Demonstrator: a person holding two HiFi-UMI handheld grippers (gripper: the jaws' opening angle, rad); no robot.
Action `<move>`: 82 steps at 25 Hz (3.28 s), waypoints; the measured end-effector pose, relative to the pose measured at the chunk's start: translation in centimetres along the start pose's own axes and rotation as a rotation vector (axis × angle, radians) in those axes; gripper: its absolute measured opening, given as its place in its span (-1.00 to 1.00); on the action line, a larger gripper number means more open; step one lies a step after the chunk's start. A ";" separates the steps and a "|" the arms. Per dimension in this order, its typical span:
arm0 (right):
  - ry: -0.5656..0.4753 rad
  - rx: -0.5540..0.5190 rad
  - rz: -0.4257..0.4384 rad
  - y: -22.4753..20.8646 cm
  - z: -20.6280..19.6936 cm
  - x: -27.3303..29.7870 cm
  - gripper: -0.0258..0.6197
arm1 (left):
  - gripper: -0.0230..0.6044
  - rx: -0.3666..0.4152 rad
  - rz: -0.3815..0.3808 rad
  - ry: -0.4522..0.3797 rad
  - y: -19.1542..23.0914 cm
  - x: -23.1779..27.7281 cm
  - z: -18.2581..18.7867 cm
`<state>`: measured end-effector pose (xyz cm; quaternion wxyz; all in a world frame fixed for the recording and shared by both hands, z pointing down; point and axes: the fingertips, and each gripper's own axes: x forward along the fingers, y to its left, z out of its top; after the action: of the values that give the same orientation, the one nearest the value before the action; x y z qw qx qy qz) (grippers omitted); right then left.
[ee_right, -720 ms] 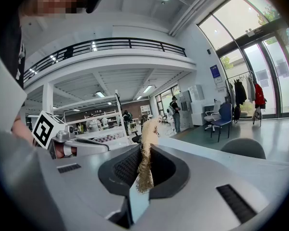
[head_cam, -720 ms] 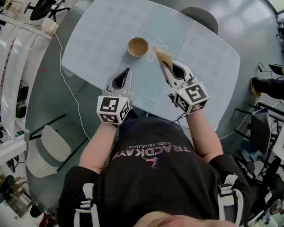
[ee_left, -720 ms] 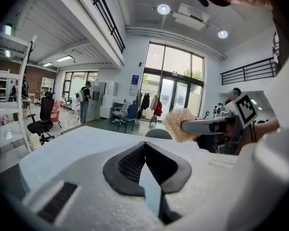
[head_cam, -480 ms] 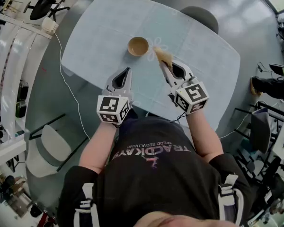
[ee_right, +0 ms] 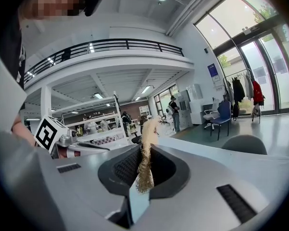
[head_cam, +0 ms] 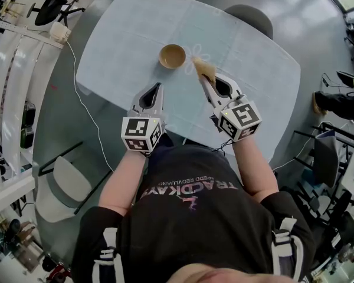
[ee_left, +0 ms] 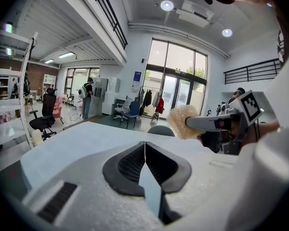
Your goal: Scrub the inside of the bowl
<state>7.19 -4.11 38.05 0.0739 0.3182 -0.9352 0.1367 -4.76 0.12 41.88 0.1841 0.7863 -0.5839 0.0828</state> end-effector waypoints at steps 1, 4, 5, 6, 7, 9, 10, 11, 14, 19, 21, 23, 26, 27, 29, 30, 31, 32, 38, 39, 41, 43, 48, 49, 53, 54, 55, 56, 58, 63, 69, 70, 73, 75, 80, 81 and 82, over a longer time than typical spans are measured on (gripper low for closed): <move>0.003 0.003 -0.006 -0.1 -0.1 0.1 -0.82 | -0.87 -0.006 0.000 0.008 0.2 0.2 -0.2; 0.013 0.013 -0.026 -0.2 -0.4 0.6 -0.82 | -0.87 -0.029 -0.009 0.041 1.3 1.2 -0.9; 0.017 0.018 -0.033 -0.3 -0.6 0.9 -0.82 | -0.87 -0.039 -0.012 0.053 1.8 1.6 -1.2; 0.020 0.023 -0.039 -0.3 -0.7 1.1 -0.82 | -0.87 -0.050 -0.014 0.064 2.4 2.1 -1.5; 0.024 0.028 -0.045 -0.3 -0.8 1.4 -0.82 | -0.87 -0.061 -0.015 0.075 3.0 2.6 -1.8; 0.033 0.033 -0.057 -0.4 -1.0 2.0 -0.82 | -0.87 -0.084 -0.015 0.096 4.1 3.8 -2.4; 0.038 0.035 -0.064 -0.4 -1.1 2.4 -0.82 | -0.87 -0.096 -0.016 0.109 4.7 4.4 -2.8; 0.043 0.037 -0.071 -0.5 -1.2 2.7 -0.82 | -0.87 -0.109 -0.017 0.122 5.2 5.1 -3.2; 0.061 0.037 -0.088 -0.7 -1.6 3.6 -0.82 | -0.86 -0.144 -0.022 0.157 6.8 6.9 -4.3; 0.106 0.037 -0.111 -1.6 -2.6 5.2 -0.82 | -0.86 -0.201 -0.024 0.222 8.8 10.1 -6.3; 0.120 0.047 -0.122 -2.2 -3.2 5.6 -0.82 | -0.86 -0.215 -0.018 0.247 9.4 11.4 -7.2; 0.132 0.059 -0.133 -2.8 -3.7 6.0 -0.82 | -0.84 -0.229 -0.014 0.271 10.0 12.6 -8.1; 0.151 0.079 -0.146 -3.7 -4.5 6.8 -0.82 | -0.57 -0.251 -0.013 0.311 10.9 14.4 -9.3; 0.157 0.084 -0.148 -4.0 -4.8 7.1 -0.82 | -0.58 -0.255 -0.011 0.322 11.2 15.0 -9.6; 0.171 0.094 -0.151 -4.4 -5.4 7.7 -0.82 | -0.57 -0.259 -0.003 0.340 11.9 16.3 -10.3; 0.177 0.098 -0.152 -4.6 -5.6 8.0 -0.82 | -0.57 -0.263 0.002 0.350 12.2 16.8 -10.6; 0.182 0.103 -0.152 -4.8 -5.8 8.2 -0.82 | -0.57 -0.270 0.006 0.360 12.4 17.3 -11.0; 0.186 0.108 -0.152 -4.9 -5.9 8.3 -0.82 | -0.57 -0.278 0.011 0.369 12.6 17.8 -11.3; 0.208 0.121 -0.148 -5.4 -6.7 9.4 -0.82 | -0.57 -0.304 0.018 0.422 13.5 19.6 -13.1; 0.211 0.122 -0.146 -5.5 -6.8 9.5 -0.82 | -0.57 -0.305 0.017 0.428 13.5 19.8 -13.3; 0.215 0.125 -0.146 -5.7 -7.0 9.6 -0.82 | -0.58 -0.303 0.016 0.439 13.5 20.2 -13.6; 0.219 0.126 -0.146 -5.9 -7.1 9.7 -0.82 | -0.65 -0.299 0.021 0.448 13.6 20.4 -13.9; 0.225 0.125 -0.141 -6.0 -7.4 9.9 -0.82 | -0.83 -0.293 0.024 0.439 13.6 20.6 -13.6; 0.225 0.127 -0.140 -5.9 -7.4 9.9 -0.82 | -0.83 -0.288 0.024 0.434 13.5 20.6 -13.5; 0.224 0.130 -0.129 -5.5 -7.5 10.0 -0.82 | -0.83 -0.260 0.016 0.414 12.9 20.0 -12.7; 0.223 0.129 -0.126 -5.3 -7.5 10.0 -0.82 | -0.83 -0.250 0.013 0.407 12.8 19.8 -12.4; 0.224 0.127 -0.122 -5.2 -7.5 10.1 -0.82 | -0.83 -0.237 0.008 0.398 12.5 19.6 -12.1; 0.226 0.126 -0.119 -5.0 -7.5 10.1 -0.82 | -0.83 -0.222 0.003 0.389 12.3 19.3 -11.7; 0.234 0.126 -0.113 -4.6 -7.7 10.3 -0.82 | -0.84 -0.184 -0.009 0.366 11.7 18.8 -10.8; 0.276 0.121 -0.093 -3.5 -8.3 11.1 -0.82 | -0.84 -0.032 -0.052 0.295 9.4 17.4 -7.9; 0.365 0.085 -0.073 -2.1 -9.5 12.0 -0.82 | -0.84 0.205 -0.109 0.227 6.0 15.5 -5.1; 0.381 0.079 -0.070 -1.9 -9.7 12.1 -0.82 | -0.84 0.241 -0.116 0.218 5.5 15.2 -4.8; 0.422 0.071 -0.077 -1.7 -10.3 12.2 -0.82 | -0.84 0.332 -0.129 0.193 4.2 14.2 -4.1; 0.431 0.077 -0.096 -1.8 -10.4 12.2 -0.82 | -0.84 0.382 -0.126 0.173 3.9 13.5 -3.6; 0.393 0.214 -0.162 -2.8 -10.0 11.5 -0.82 | -0.84 0.407 -0.100 0.138 3.9 11.8 -3.1; 0.383 0.247 -0.175 -2.9 -9.8 11.4 -0.82 | -0.84 0.401 -0.091 0.125 3.9 11.4 -2.9; 0.374 0.278 -0.186 -3.1 -9.7 11.2 -0.82 | -0.84 0.392 -0.080 0.112 3.9 11.1 -2.7</move>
<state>0.74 -9.95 50.50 0.2136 0.3790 -0.8442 0.3132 -4.80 -9.69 48.95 0.0630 0.8238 -0.5137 0.2312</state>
